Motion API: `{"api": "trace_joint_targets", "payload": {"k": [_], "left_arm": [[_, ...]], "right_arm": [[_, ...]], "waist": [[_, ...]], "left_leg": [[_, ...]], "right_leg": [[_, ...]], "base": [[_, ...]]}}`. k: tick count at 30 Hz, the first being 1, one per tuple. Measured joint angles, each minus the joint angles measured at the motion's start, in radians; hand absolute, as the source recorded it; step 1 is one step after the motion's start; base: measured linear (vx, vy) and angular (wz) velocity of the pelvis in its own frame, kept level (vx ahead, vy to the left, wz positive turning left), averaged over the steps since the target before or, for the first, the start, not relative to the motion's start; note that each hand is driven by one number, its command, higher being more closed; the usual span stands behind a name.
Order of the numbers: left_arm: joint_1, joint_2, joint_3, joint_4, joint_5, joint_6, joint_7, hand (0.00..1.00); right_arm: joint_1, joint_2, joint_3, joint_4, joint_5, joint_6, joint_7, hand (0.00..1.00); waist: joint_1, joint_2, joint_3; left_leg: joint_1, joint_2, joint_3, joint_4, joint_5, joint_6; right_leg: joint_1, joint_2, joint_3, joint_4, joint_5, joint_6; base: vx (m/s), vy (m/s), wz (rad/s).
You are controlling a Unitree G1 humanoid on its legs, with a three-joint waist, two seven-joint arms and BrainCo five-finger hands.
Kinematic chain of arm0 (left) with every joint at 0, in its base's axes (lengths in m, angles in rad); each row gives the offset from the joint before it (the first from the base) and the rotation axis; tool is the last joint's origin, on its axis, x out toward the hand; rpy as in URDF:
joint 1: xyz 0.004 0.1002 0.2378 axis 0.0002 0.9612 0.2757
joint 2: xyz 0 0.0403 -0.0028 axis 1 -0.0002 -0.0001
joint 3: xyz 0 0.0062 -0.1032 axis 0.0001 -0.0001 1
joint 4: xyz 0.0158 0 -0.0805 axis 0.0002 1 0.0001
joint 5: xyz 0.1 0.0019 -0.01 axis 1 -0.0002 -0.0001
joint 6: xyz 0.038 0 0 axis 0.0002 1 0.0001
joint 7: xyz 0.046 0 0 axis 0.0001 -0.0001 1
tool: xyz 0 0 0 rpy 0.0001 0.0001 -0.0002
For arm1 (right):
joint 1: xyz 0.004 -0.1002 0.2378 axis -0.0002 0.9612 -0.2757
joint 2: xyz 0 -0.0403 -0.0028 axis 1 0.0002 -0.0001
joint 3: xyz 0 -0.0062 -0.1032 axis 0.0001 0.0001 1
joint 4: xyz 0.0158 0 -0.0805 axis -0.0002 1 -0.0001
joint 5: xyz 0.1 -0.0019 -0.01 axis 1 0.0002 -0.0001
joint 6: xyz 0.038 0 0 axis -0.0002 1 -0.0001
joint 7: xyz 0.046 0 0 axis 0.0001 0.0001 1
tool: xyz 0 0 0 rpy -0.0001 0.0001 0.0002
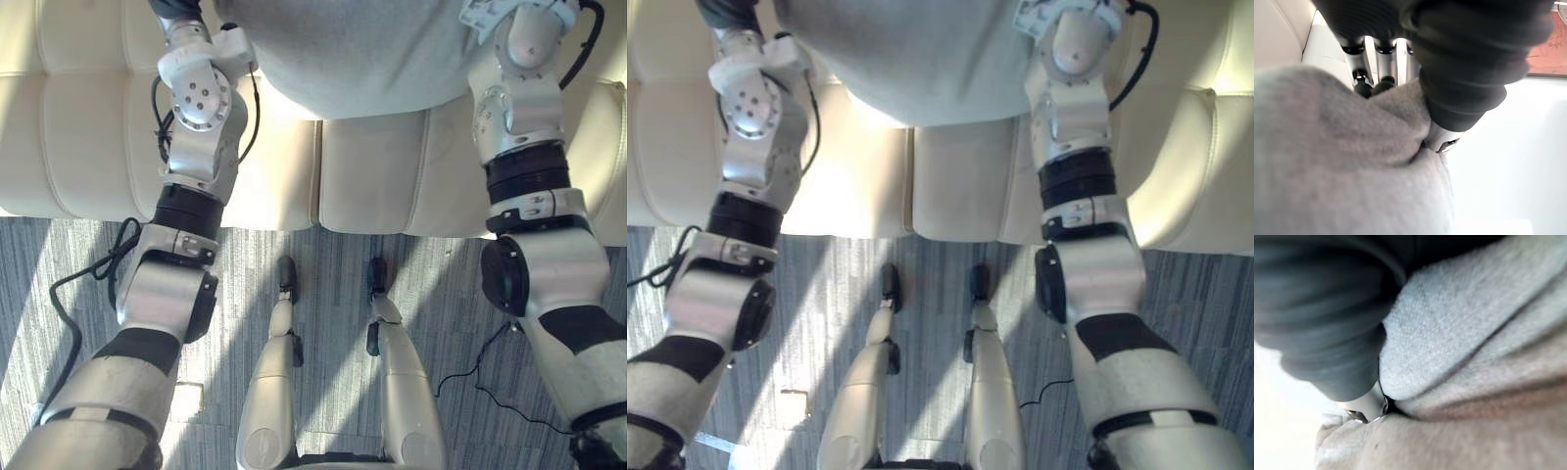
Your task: Pick up cushions and gather them together orderly.
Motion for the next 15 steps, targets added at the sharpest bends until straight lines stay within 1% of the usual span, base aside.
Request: {"api": "trace_joint_targets", "payload": {"k": [1,3,4,6,7,9,10,12,13,15], "left_arm": [[-0.01,0.006,0.0,0.01,-0.001,-0.001,-0.004,0.0],[-0.057,0.044,0.004,0.054,-0.019,-0.001,-0.025,0.0],[-0.063,0.048,0.009,0.059,-0.02,-0.001,-0.028,0.0],[-0.093,0.08,0.016,0.084,-0.052,-0.001,-0.052,0.0],[-0.099,0.083,0.022,0.088,-0.059,-0.001,-0.058,0.0],[-0.114,0.092,0.056,0.09,-0.119,0.0,-0.076,0.0],[-0.115,0.092,0.06,0.089,-0.133,0.0,-0.08,0.0],[-0.117,0.093,0.09,0.089,-0.217,-0.001,-0.081,0.0],[-0.118,0.093,0.095,0.089,-0.228,-0.001,-0.08,0.0],[-0.118,0.093,0.134,0.089,-0.298,-0.002,-0.076,0.0]], "right_arm": [[-0.01,-0.007,0.0,0.012,0.001,-0.001,0.0,0.0],[-0.058,-0.041,-0.005,0.054,0.034,-0.007,0.0,0.0],[-0.062,-0.044,-0.01,0.056,0.042,-0.008,0.0,0.0],[-0.091,-0.058,-0.039,0.079,0.113,-0.011,-0.001,0.0],[-0.099,-0.063,-0.038,0.091,0.119,-0.011,0.0,0.0],[-0.12,-0.078,-0.041,0.106,0.197,-0.01,0.003,0.0],[-0.122,-0.078,-0.042,0.106,0.22,-0.01,0.003,0.0],[-0.138,-0.078,-0.056,0.108,0.349,-0.006,0.004,0.0],[-0.139,-0.079,-0.061,0.108,0.364,-0.006,0.005,0.0],[-0.14,-0.083,-0.08,0.109,0.441,-0.001,0.003,0.0]], "waist": [[-0.001,0.0,0.004],[-0.002,0.0,0.027],[-0.002,0.0,0.03],[-0.002,0.0,0.045],[-0.001,0.0,0.048],[0.0,0.0,0.051],[0.0,0.0,0.051],[0.001,0.0,0.051],[0.002,0.0,0.051],[0.003,0.0,0.051]], "left_leg": [[-0.002,-0.001,0.0,0.0,0.001,0.001],[-0.005,-0.004,0.005,-0.004,0.007,0.007],[-0.005,-0.004,0.005,-0.006,0.007,0.008],[-0.006,-0.006,0.012,-0.012,0.011,0.01],[-0.006,-0.007,0.013,-0.012,0.011,0.01],[-0.009,-0.008,0.019,-0.012,0.012,0.01],[-0.009,-0.008,0.02,-0.012,0.012,0.01],[-0.009,-0.007,0.021,-0.012,0.012,0.01],[-0.009,-0.007,0.021,-0.012,0.012,0.01],[-0.008,-0.007,0.021,-0.012,0.013,0.009]], "right_leg": [[-0.002,-0.001,0.0,0.0,0.002,0.0],[-0.009,-0.004,0.003,-0.004,0.009,0.004],[-0.009,-0.004,0.004,-0.004,0.01,0.004],[-0.012,-0.004,0.013,-0.013,0.018,0.007],[-0.012,-0.004,0.015,-0.014,0.019,0.007],[-0.015,-0.004,0.021,-0.021,0.024,0.009],[-0.015,-0.004,0.022,-0.021,0.024,0.009],[-0.015,-0.003,0.021,-0.021,0.024,0.009],[-0.015,-0.003,0.021,-0.021,0.024,0.008],[-0.015,-0.003,0.021,-0.02,0.024,0.008]], "base": [[0.0,0.0,0.0],[0.01,-0.022,-0.04],[0.01,-0.03,-0.05],[0.02,-0.039,-0.06],[0.02,-0.044,-0.07],[0.02,-0.048,-0.05],[0.03,-0.064,-0.02],[0.02,-0.057,-0.01],[0.01,-0.057,0.0],[0.0,-0.058,0.01]]}}
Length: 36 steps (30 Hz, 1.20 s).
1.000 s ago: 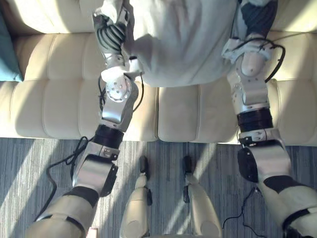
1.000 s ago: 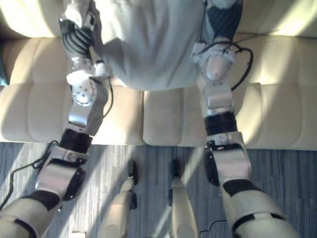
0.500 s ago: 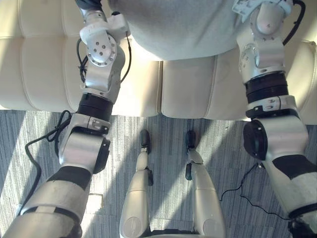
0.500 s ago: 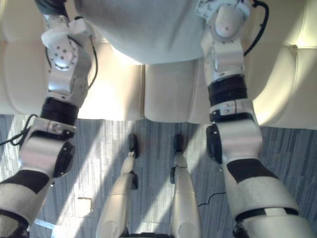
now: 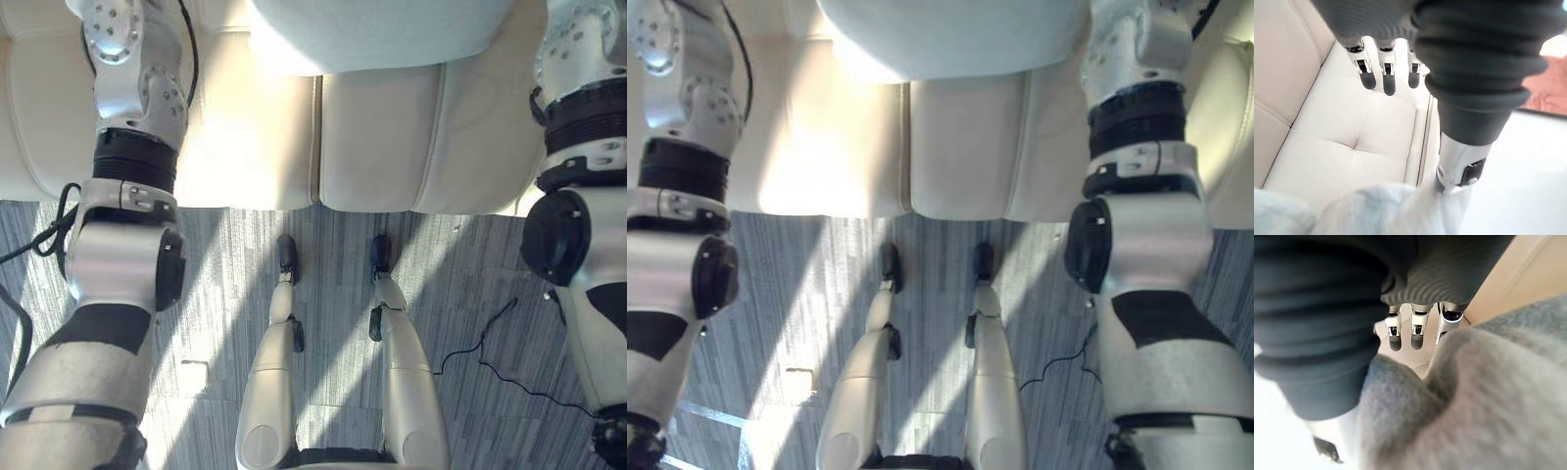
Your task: Pick up cushions and gather them together orderly.
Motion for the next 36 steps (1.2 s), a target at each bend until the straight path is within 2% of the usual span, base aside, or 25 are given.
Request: {"api": "trace_joint_targets", "payload": {"k": [4,7,10,13,15,16,18,19,21,23,24,26,27,31,32,36], "left_arm": [[0.007,-0.001,0.064,-0.008,-0.101,-0.005,0.017,0.0],[0.059,-0.007,0.09,-0.06,-0.125,-0.016,0.011,0.0],[0.185,-0.033,0.111,-0.155,-0.175,-0.025,-0.012,0.0],[0.388,-0.073,0.122,-0.306,-0.192,-0.045,-0.048,0.0],[0.606,-0.162,0.122,-0.419,-0.178,-0.047,-0.075,0.0],[0.615,-0.166,0.12,-0.422,-0.176,-0.047,-0.076,0.0],[0.821,-0.253,0.061,-0.465,-0.11,-0.038,-0.115,0.0],[0.869,-0.278,0.044,-0.477,-0.096,-0.034,-0.123,0.0],[1.055,-0.369,-0.031,-0.502,0.001,0.011,-0.185,0.0],[1.137,-0.393,-0.067,-0.502,0.052,0.041,-0.218,0.0],[1.229,-0.419,-0.093,-0.501,0.108,0.067,-0.258,0.0],[1.301,-0.43,-0.101,-0.491,0.155,0.082,-0.288,0.0],[1.388,-0.433,-0.102,-0.444,0.21,0.094,-0.315,0.0],[1.499,-0.46,-0.06,-0.26,0.329,0.126,-0.342,0.0],[1.524,-0.459,-0.036,-0.168,0.378,0.141,-0.342,0.0],[1.55,-0.448,0.034,0.04,0.506,0.179,-0.336,0.0]], "right_arm": [[0.003,-0.043,-0.011,0.014,0.103,0.001,-0.002,0.0],[0.044,-0.043,-0.046,-0.031,0.142,-0.003,-0.002,0.0],[0.199,-0.044,-0.076,-0.159,0.154,-0.031,0.01,0.0],[0.432,-0.041,-0.146,-0.324,0.171,-0.055,0.048,0.0],[0.707,0.005,-0.233,-0.482,0.169,-0.069,0.096,0.0],[0.719,0.009,-0.236,-0.489,0.169,-0.069,0.098,0.0],[0.967,0.093,-0.274,-0.606,0.139,-0.076,0.144,0.0],[1.03,0.119,-0.277,-0.633,0.122,-0.077,0.153,0.0],[1.271,0.273,-0.281,-0.731,0.026,-0.061,0.195,0.0],[1.373,0.337,-0.267,-0.735,-0.022,-0.047,0.216,0.0],[1.494,0.401,-0.258,-0.734,-0.079,-0.028,0.24,0.0],[1.58,0.444,-0.247,-0.727,-0.135,-0.014,0.26,0.0],[1.68,0.471,-0.207,-0.701,-0.198,-0.001,0.283,0.0],[1.807,0.495,-0.165,-0.532,-0.287,0.025,0.314,0.0],[1.832,0.497,-0.152,-0.451,-0.322,0.043,0.323,0.0],[1.844,0.516,-0.153,-0.258,-0.382,0.076,0.337,0.0]], "waist": [[0.005,0.0,0.0],[0.005,0.0,0.0],[-0.001,0.0,0.0],[0.002,-0.001,-0.001],[0.003,-0.003,-0.01],[0.003,-0.004,-0.013],[0.001,-0.008,-0.09],[0.0,-0.009,-0.098],[0.004,-0.026,-0.113],[0.002,-0.033,-0.127],[0.002,-0.039,-0.139],[0.005,-0.051,-0.158],[0.007,-0.061,-0.221],[0.01,-0.071,-0.324],[0.01,-0.077,-0.36],[0.008,-0.092,-0.398]], "left_leg": [[0.004,-0.001,-0.001,0.0,0.004,0.002],[0.02,-0.002,-0.001,0.0,0.004,0.002],[0.064,-0.005,-0.011,-0.001,-0.008,-0.008],[0.121,-0.006,-0.018,-0.001,-0.031,-0.015],[0.19,-0.009,-0.016,-0.001,-0.056,-0.012],[0.191,-0.009,-0.016,-0.001,-0.057,-0.011],[0.196,-0.012,-0.011,-0.001,-0.077,-0.009],[0.204,-0.012,-0.007,-0.001,-0.081,-0.007],[0.256,-0.011,0.008,-0.001,-0.092,-0.003],[0.279,-0.008,0.01,-0.001,-0.099,-0.003],[0.316,-0.003,0.02,-0.001,-0.105,-0.001],[0.356,-0.001,0.037,0.0,-0.125,0.003],[0.387,0.003,0.05,0.001,-0.149,0.0],[0.481,0.003,0.063,0.01,-0.191,0.005],[0.508,0.003,0.064,0.008,-0.198,0.004],[0.578,0.004,0.075,-0.001,-0.206,0.001]], "right_leg": [[0.001,-0.002,-0.001,0.01,0.0,0.0],[0.015,-0.004,-0.001,0.016,-0.002,-0.002],[0.049,-0.009,0.001,0.047,-0.032,0.002],[0.098,-0.015,-0.001,0.076,-0.063,0.005],[0.169,-0.019,-0.004,0.076,-0.087,0.013],[0.17,-0.019,-0.004,0.076,-0.089,0.013],[0.177,-0.026,-0.006,0.074,-0.107,0.016],[0.187,-0.027,-0.008,0.071,-0.111,0.017],[0.239,-0.03,-0.012,0.068,-0.128,0.016],[0.263,-0.03,-0.022,0.066,-0.133,0.017],[0.308,-0.027,-0.032,0.058,-0.134,0.017],[0.351,-0.026,-0.033,0.048,-0.152,0.012],[0.386,-0.023,-0.033,0.033,-0.159,0.014],[0.499,-0.022,-0.033,-0.006,-0.173,0.019],[0.533,-0.021,-0.034,-0.024,-0.174,0.02],[0.61,-0.016,-0.026,-0.071,-0.17,0.023]], "base": [[-0.01,-0.043,0.02],[-0.02,-0.047,0.02],[-0.02,-0.052,0.12],[0.02,-0.052,0.11],[0.06,-0.055,0.06],[0.06,-0.04,0.03],[0.12,-0.026,0.03],[0.18,-0.031,-0.01],[0.15,-0.044,-0.05],[0.14,-0.04,0.03],[0.17,-0.047,0.07],[0.11,-0.034,-0.03],[0.12,-0.031,-0.15],[0.11,-0.004,-0.06],[0.07,0.009,-0.02],[0.04,0.011,-0.07]]}}
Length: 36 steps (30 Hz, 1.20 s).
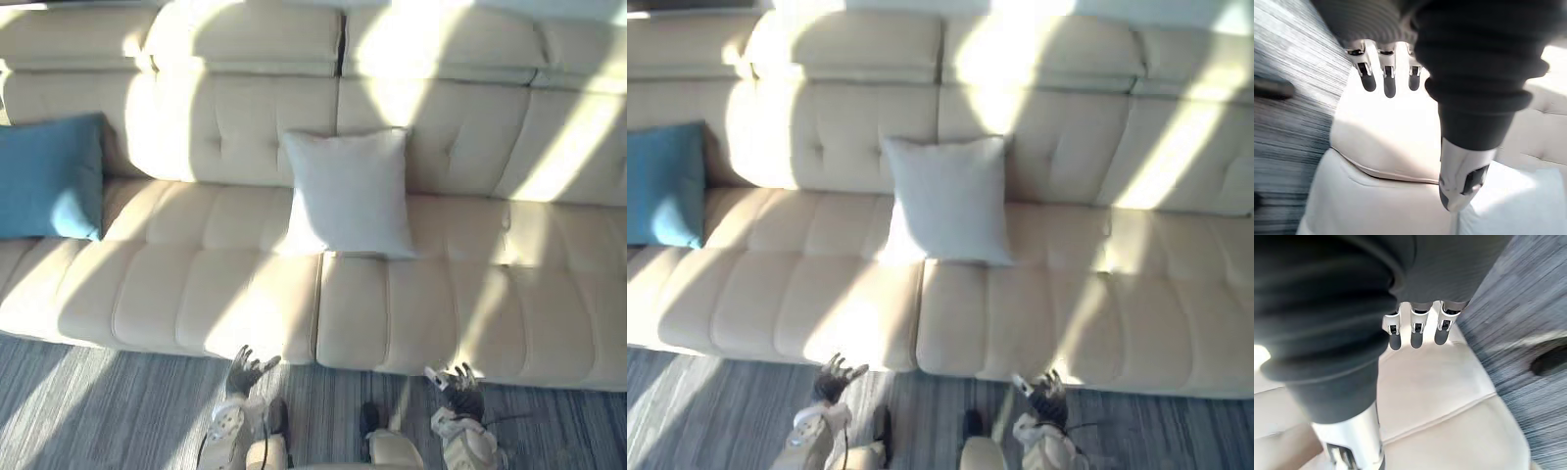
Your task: Pick up cushions and gather them together orderly.
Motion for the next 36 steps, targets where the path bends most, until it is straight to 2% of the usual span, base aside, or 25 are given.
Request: {"api": "trace_joint_targets", "payload": {"k": [6,13,16,17,18,19,20,21,22,23,24,25,26,27,28,29,30,32,33,35,36], "left_arm": [[0.015,0.024,0.015,0.1,0.135,0.018,0.005,0.0],[0.008,0.024,0.028,0.115,0.147,0.02,0.007,0.0],[-0.001,0.027,0.026,0.114,0.147,0.02,0.007,0.0],[-0.007,0.032,0.026,0.112,0.147,0.02,0.007,0.0],[-0.01,0.034,0.026,0.094,0.148,0.02,0.008,0.0],[-0.014,0.036,0.03,0.084,0.149,0.022,0.01,0.0],[-0.021,0.033,0.039,0.083,0.149,0.024,0.015,0.0],[-0.026,0.035,0.039,0.082,0.149,0.024,0.016,0.0],[-0.03,0.037,0.039,0.074,0.149,0.025,0.018,0.0],[-0.034,0.04,0.038,0.073,0.149,0.027,0.019,0.0],[-0.042,0.04,0.04,0.073,0.149,0.03,0.019,0.0],[-0.052,0.028,0.045,0.074,0.148,0.04,0.016,0.0],[-0.052,-0.005,0.055,0.077,0.148,0.046,0.015,0.0],[-0.048,-0.017,0.061,0.069,0.147,0.044,0.017,0.0],[-0.053,-0.01,0.07,0.061,0.146,0.046,0.025,0.0],[-0.062,-0.007,0.071,0.046,0.145,0.045,0.032,0.0],[-0.082,-0.012,0.066,0.038,0.145,0.045,0.034,0.0],[-0.097,-0.018,0.051,0.04,0.145,0.045,0.034,0.0],[-0.1,-0.02,0.023,0.043,0.145,0.045,0.033,0.0],[-0.092,-0.022,-0.008,0.048,0.145,0.045,0.033,0.0],[-0.076,-0.02,-0.012,0.049,0.145,0.046,0.032,0.0]], "right_arm": [[-0.014,-0.001,-0.001,0.152,-0.044,0.035,0.012,0.0],[-0.054,-0.001,-0.001,0.179,-0.081,0.058,0.005,0.0],[-0.089,0.006,0.001,0.173,-0.085,0.062,-0.002,0.0],[-0.095,0.013,0.001,0.162,-0.095,0.065,-0.004,0.0],[-0.1,0.018,0.002,0.157,-0.115,0.066,-0.004,0.0],[-0.117,0.017,0.002,0.157,-0.121,0.068,-0.006,0.0],[-0.12,0.014,0.006,0.157,-0.121,0.07,-0.009,0.0],[-0.118,0.014,0.009,0.157,-0.121,0.071,-0.01,0.0],[-0.112,0.016,0.009,0.158,-0.121,0.072,-0.011,0.0],[-0.108,0.015,0.008,0.162,-0.121,0.072,-0.016,0.0],[-0.108,0.009,0.007,0.163,-0.121,0.071,-0.019,0.0],[-0.127,0.0,0.007,0.164,-0.121,0.071,-0.023,0.0],[-0.145,-0.036,-0.001,0.169,-0.121,0.071,-0.031,0.0],[-0.152,-0.052,0.001,0.173,-0.122,0.069,-0.032,0.0],[-0.177,-0.038,0.001,0.204,-0.122,0.071,-0.033,0.0],[-0.197,-0.033,0.002,0.209,-0.122,0.072,-0.036,0.0],[-0.243,-0.039,0.009,0.205,-0.121,0.07,-0.039,0.0],[-0.287,-0.046,0.01,0.201,-0.12,0.06,-0.042,0.0],[-0.293,-0.054,0.01,0.205,-0.12,0.057,-0.043,0.0],[-0.275,-0.061,0.009,0.212,-0.121,0.06,-0.048,0.0],[-0.25,-0.063,0.007,0.219,-0.121,0.062,-0.055,0.0]], "waist": [[0.005,-0.009,-0.018],[0.007,-0.022,-0.019],[0.015,-0.039,-0.008],[0.016,-0.049,0.002],[0.019,-0.068,0.007],[0.03,-0.056,0.02],[0.033,-0.048,0.019],[0.033,-0.05,0.018],[0.032,-0.063,0.017],[0.033,-0.094,0.003],[0.033,-0.111,-0.003],[0.045,-0.114,-0.001],[0.063,-0.069,-0.016],[0.066,-0.054,-0.012],[0.066,-0.088,-0.004],[0.078,-0.098,-0.004],[0.089,-0.076,0.006],[0.094,-0.022,0.032],[0.09,0.007,0.057],[0.069,0.031,0.061],[0.061,0.022,0.059]], "left_leg": [[0.061,-0.006,0.036,-0.001,-0.013,0.001],[0.111,-0.02,0.106,0.0,-0.022,0.012],[0.13,-0.022,0.154,0.019,-0.046,0.014],[0.123,-0.021,0.166,0.055,-0.062,0.023],[0.104,-0.018,0.189,0.107,-0.085,0.036],[0.064,0.013,0.202,0.182,-0.128,0.053],[0.031,0.052,0.198,0.237,-0.148,0.043],[0.02,0.06,0.192,0.251,-0.151,0.041],[0.002,0.067,0.173,0.273,-0.154,0.037],[-0.035,0.057,0.153,0.311,-0.154,0.035],[-0.052,0.048,0.146,0.343,-0.153,0.025],[-0.104,0.037,0.14,0.373,-0.161,0.022],[-0.118,-0.014,0.116,0.302,-0.128,0.055],[-0.117,-0.012,0.127,0.279,-0.103,0.084],[-0.141,-0.029,0.153,0.31,-0.072,0.092],[-0.175,-0.027,0.158,0.335,-0.074,0.091],[-0.23,0.009,0.159,0.37,-0.071,0.086],[-0.263,0.044,0.147,0.362,-0.042,0.057],[-0.263,0.063,0.133,0.347,-0.008,0.048],[-0.243,0.065,0.096,0.254,0.064,0.028],[-0.228,0.063,0.087,0.196,0.06,-0.006]], "right_leg": [[0.069,0.004,0.038,-0.058,0.034,0.008],[0.082,0.002,0.108,-0.061,0.054,0.021],[0.071,-0.002,0.152,-0.03,0.056,0.035],[0.06,-0.013,0.134,-0.018,0.04,0.044],[0.044,-0.044,0.075,0.004,0.031,0.037],[0.037,-0.064,0.002,0.047,-0.001,0.034],[-0.03,-0.068,-0.049,0.271,-0.041,-0.005],[-0.043,-0.069,-0.057,0.345,-0.054,-0.003],[-0.052,-0.075,-0.065,0.481,-0.08,0.008],[-0.048,-0.103,-0.06,0.59,-0.113,0.032],[-0.071,-0.104,-0.064,0.594,-0.105,0.048],[-0.1,-0.1,-0.069,0.596,-0.094,0.06],[-0.061,-0.063,-0.027,0.541,-0.135,0.093],[-0.054,-0.05,-0.022,0.604,-0.16,0.101],[-0.013,-0.06,0.021,0.634,-0.2,0.099],[0.02,-0.052,0.027,0.562,-0.234,0.068],[0.052,-0.01,0.013,0.417,-0.266,0.029],[0.097,0.04,-0.008,0.276,-0.261,0.02],[0.126,0.064,-0.023,0.222,-0.255,-0.001],[0.129,0.083,-0.07,0.205,-0.233,-0.042],[0.116,0.071,-0.106,0.194,-0.231,-0.083]], "base": [[0.01,0.023,-0.17],[-0.02,0.032,-0.31],[-0.06,0.032,-0.42],[-0.12,0.019,-0.41],[-0.16,0.004,-0.47],[-0.16,-0.03,-0.45],[-0.08,-0.034,-0.22],[-0.02,-0.078,0.09],[-0.01,-0.168,0.36],[-0.01,-0.168,0.35],[-0.01,-0.146,0.22],[-0.13,0.069,-0.01],[-0.13,0.069,-0.07],[-0.15,0.092,0.13],[-0.07,-0.037,0.06],[-0.22,-0.131,-0.03],[-0.24,-0.15,-0.3],[-0.29,-0.121,-0.17],[-0.34,-0.106,0.13],[-0.38,-0.103,0.49],[-0.34,-0.07,0.51]]}}
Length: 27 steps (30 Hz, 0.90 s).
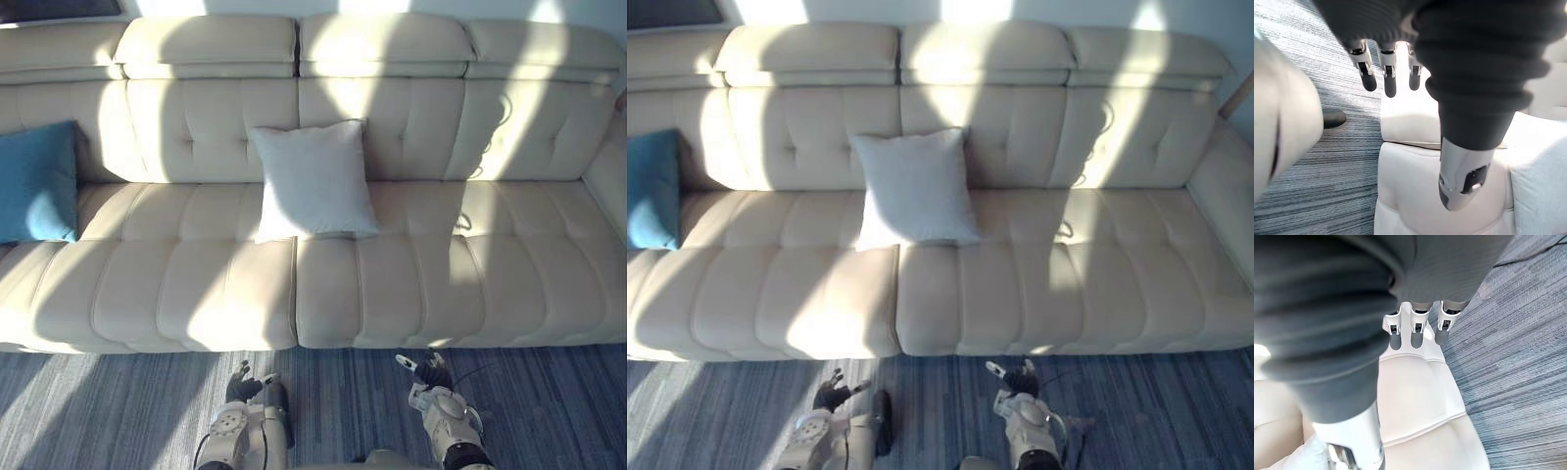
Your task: Pick up cushions and gather them together orderly.
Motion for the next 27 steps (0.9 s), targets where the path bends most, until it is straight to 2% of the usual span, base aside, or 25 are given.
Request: {"api": "trace_joint_targets", "payload": {"k": [1,2,3,5,6,8,10,12,17,19,21,25,27], "left_arm": [[0.0,0.0,0.004,-0.005,0.0,-0.001,0.0,0.0],[-0.003,0.006,0.003,-0.008,0.0,0.0,-0.001,0.0],[0.003,0.007,0.003,-0.01,0.0,0.0,-0.001,0.0],[0.011,0.005,0.003,-0.01,0.0,0.0,0.0,0.0],[0.015,0.001,0.004,-0.002,0.0,0.001,-0.001,0.0],[0.024,0.003,0.012,0.019,-0.002,0.003,-0.001,0.0],[0.032,0.022,0.012,0.027,-0.007,0.004,0.0,0.0],[0.047,0.041,0.009,0.036,-0.009,0.006,0.001,0.0],[0.045,0.059,0.008,0.083,-0.008,0.013,0.0,0.0],[0.045,0.06,0.008,0.101,-0.007,0.016,0.0,0.0],[0.046,0.06,0.008,0.106,0.0,0.017,-0.001,0.0],[0.033,0.061,0.009,0.125,0.005,0.019,-0.001,0.0],[0.014,0.058,0.011,0.129,0.024,0.02,-0.002,0.0]], "right_arm": [[0.008,0.001,-0.001,0.007,0.0,0.0,-0.003,0.0],[0.023,-0.004,-0.01,0.019,0.0,0.006,-0.01,0.0],[0.05,-0.012,-0.01,0.018,0.0,0.01,-0.012,0.0],[0.067,-0.013,-0.01,0.016,0.0,0.01,-0.014,0.0],[0.078,-0.01,-0.01,0.018,0.0,0.011,-0.013,0.0],[0.093,0.004,-0.011,0.021,0.0,0.013,-0.006,0.0],[0.109,0.039,-0.01,0.033,0.0,0.017,0.004,0.0],[0.116,0.041,-0.011,0.062,0.001,0.017,0.013,0.0],[0.118,0.034,-0.053,0.097,0.003,0.017,0.014,0.0],[0.124,0.037,-0.061,0.101,0.004,0.018,0.015,0.0],[0.121,0.035,-0.095,0.102,0.006,0.02,0.017,0.0],[0.092,0.035,-0.118,0.1,0.013,0.02,0.019,0.0],[0.082,0.034,-0.116,0.097,0.013,0.02,0.02,0.0]], "waist": [[-0.001,-0.01,0.008],[-0.002,-0.017,0.008],[-0.004,-0.033,0.004],[-0.005,-0.029,-0.007],[-0.006,-0.017,-0.011],[-0.007,-0.001,-0.019],[-0.009,-0.021,-0.041],[-0.016,-0.04,-0.066],[-0.026,-0.044,-0.076],[-0.032,-0.036,-0.08],[-0.047,-0.028,-0.085],[-0.046,-0.03,-0.084],[-0.047,-0.032,-0.069]], "left_leg": [[-0.002,-0.005,0.001,0.017,-0.012,-0.011],[-0.018,-0.019,-0.01,0.105,-0.041,0.017],[-0.026,-0.031,-0.031,0.235,-0.099,0.034],[-0.017,-0.03,-0.043,0.303,-0.173,0.038],[0.021,-0.02,-0.076,0.347,-0.279,0.014],[0.082,-0.02,-0.081,0.286,-0.345,0.007],[0.117,-0.047,-0.053,0.218,-0.321,0.017],[0.153,-0.076,-0.042,0.141,-0.295,0.022],[0.2,-0.109,-0.021,0.071,-0.273,0.033],[0.218,-0.121,-0.02,0.048,-0.266,0.042],[0.218,-0.121,-0.013,0.049,-0.259,0.053],[0.224,-0.098,0.023,0.049,-0.271,0.05],[0.24,-0.073,0.088,0.052,-0.29,0.046]], "right_leg": [[-0.007,-0.01,-0.01,0.002,0.002,-0.004],[-0.024,-0.032,-0.018,0.006,0.011,-0.011],[-0.047,-0.055,-0.019,0.005,0.025,-0.008],[-0.065,-0.065,-0.014,0.003,0.034,-0.002],[-0.085,-0.067,0.005,0.004,0.058,0.015],[-0.092,-0.065,0.033,0.0,0.077,0.044],[-0.077,-0.075,0.064,-0.066,0.116,0.07],[-0.048,-0.089,0.081,-0.146,0.164,0.081],[-0.003,-0.105,0.106,-0.248,0.218,0.09],[0.007,-0.105,0.114,-0.266,0.226,0.098],[0.006,-0.101,0.128,-0.28,0.234,0.096],[-0.028,-0.075,0.217,-0.301,0.267,0.082],[-0.057,-0.05,0.276,-0.307,0.305,0.076]], "base": [[-0.33,-0.028,0.38],[-0.3,0.021,0.23],[-0.28,0.045,0.2],[-0.16,0.104,-0.01],[-0.11,0.197,-0.23],[-0.09,0.25,-0.33],[-0.07,0.181,-0.27],[-0.02,0.142,-0.19],[0.01,0.09,-0.13],[0.07,0.03,-0.16],[0.11,0.01,-0.16],[0.09,-0.017,-0.71],[0.03,-0.008,-1.17]]}}
